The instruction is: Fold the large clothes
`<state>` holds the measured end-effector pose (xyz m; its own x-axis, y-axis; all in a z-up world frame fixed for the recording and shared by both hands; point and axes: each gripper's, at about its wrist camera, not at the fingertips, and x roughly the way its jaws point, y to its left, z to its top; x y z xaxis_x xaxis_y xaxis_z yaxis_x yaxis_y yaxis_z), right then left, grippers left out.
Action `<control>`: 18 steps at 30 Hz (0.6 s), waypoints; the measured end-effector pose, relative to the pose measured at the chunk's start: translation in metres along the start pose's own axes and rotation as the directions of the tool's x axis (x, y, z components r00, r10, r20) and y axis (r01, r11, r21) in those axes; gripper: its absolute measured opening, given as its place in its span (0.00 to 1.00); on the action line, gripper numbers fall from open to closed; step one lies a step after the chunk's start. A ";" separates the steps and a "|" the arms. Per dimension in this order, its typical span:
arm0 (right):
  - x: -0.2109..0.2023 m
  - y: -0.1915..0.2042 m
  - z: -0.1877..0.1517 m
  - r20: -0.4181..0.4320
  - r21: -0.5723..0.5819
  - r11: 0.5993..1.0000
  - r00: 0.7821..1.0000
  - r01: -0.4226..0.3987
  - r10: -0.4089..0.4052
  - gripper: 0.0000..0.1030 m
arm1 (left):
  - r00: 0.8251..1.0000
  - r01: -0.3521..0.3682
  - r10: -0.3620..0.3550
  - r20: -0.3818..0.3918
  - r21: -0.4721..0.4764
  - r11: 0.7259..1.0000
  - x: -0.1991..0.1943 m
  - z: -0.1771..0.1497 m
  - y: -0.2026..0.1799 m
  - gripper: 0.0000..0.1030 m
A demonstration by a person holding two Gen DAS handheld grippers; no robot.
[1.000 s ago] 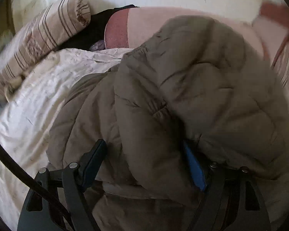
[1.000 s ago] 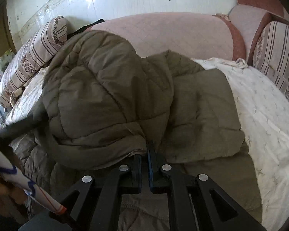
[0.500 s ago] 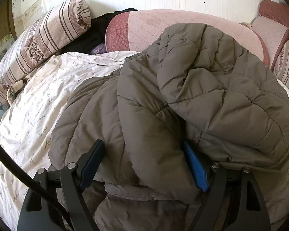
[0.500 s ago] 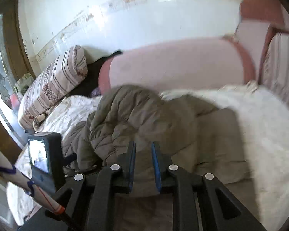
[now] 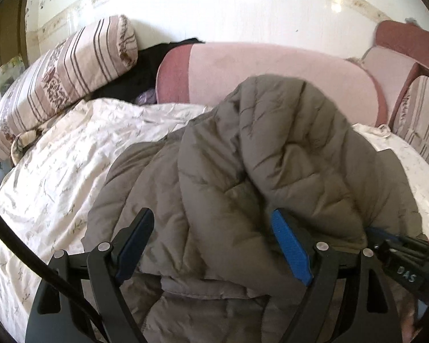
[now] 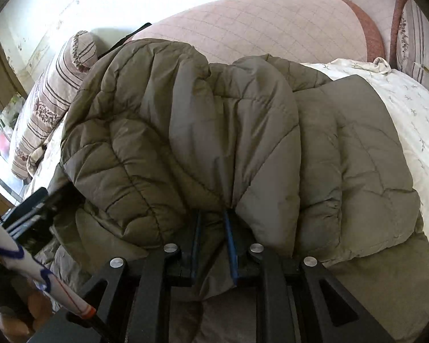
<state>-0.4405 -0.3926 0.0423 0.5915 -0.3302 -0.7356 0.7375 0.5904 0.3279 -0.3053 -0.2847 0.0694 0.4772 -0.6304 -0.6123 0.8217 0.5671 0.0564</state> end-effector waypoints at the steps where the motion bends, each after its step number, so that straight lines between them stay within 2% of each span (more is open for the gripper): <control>1: 0.000 0.000 0.000 0.001 0.000 1.000 1.000 -0.001 0.001 0.17 | 1.000 0.004 -0.004 -0.004 0.008 1.000 0.000 0.000 -0.002 0.82; 5: 0.000 -0.001 0.000 0.004 -0.016 1.000 1.000 0.007 -0.007 0.17 | 0.999 0.017 -0.016 -0.048 0.027 1.000 0.010 -0.006 -0.010 0.81; 8: -0.001 0.000 0.000 0.003 -0.021 1.000 1.000 0.006 -0.005 0.17 | 0.996 -0.010 0.017 -0.093 0.069 0.998 0.021 -0.012 -0.017 0.82; 12: -0.007 0.007 0.003 0.017 -0.039 0.999 1.000 0.009 -0.008 0.18 | 0.995 -0.018 0.024 -0.092 0.071 0.997 0.022 -0.012 -0.017 0.82; 14: -0.018 0.011 0.006 0.063 -0.070 0.998 0.998 0.012 -0.008 0.18 | 0.995 -0.016 0.022 -0.095 0.066 0.998 0.022 -0.013 -0.017 0.82; 18: -0.028 0.021 0.007 0.103 -0.113 0.993 0.994 -0.033 0.044 0.20 | 0.995 -0.017 0.023 -0.095 0.066 0.998 0.022 -0.013 -0.015 0.82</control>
<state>-0.4391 -0.3761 0.0744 0.6541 -0.3778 -0.6552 0.6761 0.6806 0.2825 -0.3109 -0.3006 0.0448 0.4642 -0.5642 -0.6828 0.8323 0.5415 0.1184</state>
